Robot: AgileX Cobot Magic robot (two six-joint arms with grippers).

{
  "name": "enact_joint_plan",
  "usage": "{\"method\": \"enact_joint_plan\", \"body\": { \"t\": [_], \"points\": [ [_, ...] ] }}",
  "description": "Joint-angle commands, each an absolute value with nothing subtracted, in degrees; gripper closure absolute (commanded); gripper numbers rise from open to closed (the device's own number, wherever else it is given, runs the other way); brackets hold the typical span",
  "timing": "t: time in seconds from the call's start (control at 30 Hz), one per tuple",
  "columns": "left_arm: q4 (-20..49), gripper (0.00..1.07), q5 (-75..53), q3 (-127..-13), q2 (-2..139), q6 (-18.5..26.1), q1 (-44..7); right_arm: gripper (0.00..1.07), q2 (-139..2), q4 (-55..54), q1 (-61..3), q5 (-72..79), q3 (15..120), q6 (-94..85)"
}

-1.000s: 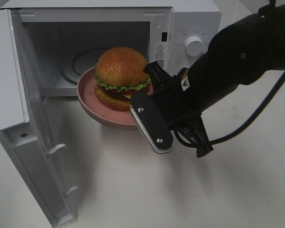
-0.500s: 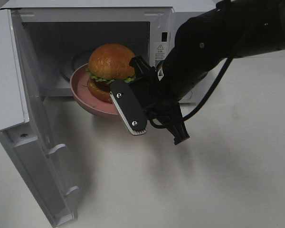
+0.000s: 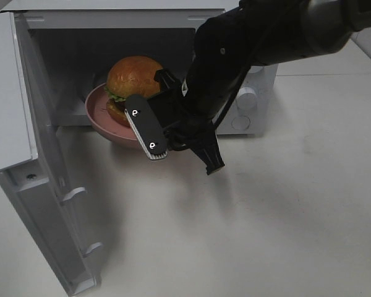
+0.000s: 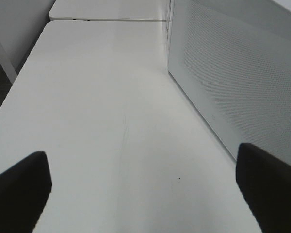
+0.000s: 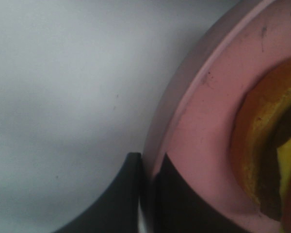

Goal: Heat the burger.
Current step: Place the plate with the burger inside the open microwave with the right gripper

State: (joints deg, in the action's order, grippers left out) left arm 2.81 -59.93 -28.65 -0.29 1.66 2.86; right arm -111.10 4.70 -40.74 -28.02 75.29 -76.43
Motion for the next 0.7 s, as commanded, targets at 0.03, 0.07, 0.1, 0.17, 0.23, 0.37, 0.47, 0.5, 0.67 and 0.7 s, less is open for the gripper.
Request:
{"method": "enact_joint_plan", "body": {
  "t": [0.03, 0.07, 0.1, 0.17, 0.23, 0.37, 0.47, 0.5, 0.67, 0.7],
  "points": [
    [2.92, 0.09, -59.53, -28.53, -1.38, 1.49, 2.69, 1.07, -112.87, 7.39, -40.91, -28.02, 80.04, -73.05],
    [2.92, 0.09, -59.53, -28.53, -1.38, 1.49, 2.69, 1.07, -112.87, 7.39, -40.91, -28.02, 80.04, -73.05],
    [2.92, 0.09, -59.53, -28.53, -1.38, 1.49, 2.69, 1.07, -114.25, 7.51, -40.91, -29.11, 82.28, -72.25],
    [2.92, 0.09, -59.53, -28.53, -1.38, 1.49, 2.69, 1.07, -114.88, 7.56, -40.91, -29.56, 83.37, -71.73],
    [2.92, 0.09, -59.53, -28.53, -1.38, 1.49, 2.69, 1.07, -116.02, 7.96, -40.91, -30.25, 85.26, -71.22],
    [2.92, 0.09, -59.53, -28.53, -1.38, 1.49, 2.69, 1.07, -118.72, 8.82, -40.91, -31.05, 89.67, -70.02],
    [2.92, 0.09, -59.53, -28.53, -1.38, 1.49, 2.69, 1.07, -120.49, 9.34, -40.91, -32.43, 92.42, -68.47],
    [2.92, 0.09, -59.53, -28.53, -1.38, 1.49, 2.69, 1.07, -121.01, 9.63, -40.91, -33.12, 93.16, -68.12],
    [2.92, 0.09, -59.53, -28.53, -1.38, 1.49, 2.69, 1.07, -123.42, 11.75, -40.91, -35.07, 97.12, -65.37],
    [2.92, 0.09, -59.53, -28.53, -1.38, 1.49, 2.69, 1.07, -123.93, 11.97, -40.91, -35.58, 97.8, -64.74]
  ]
}}
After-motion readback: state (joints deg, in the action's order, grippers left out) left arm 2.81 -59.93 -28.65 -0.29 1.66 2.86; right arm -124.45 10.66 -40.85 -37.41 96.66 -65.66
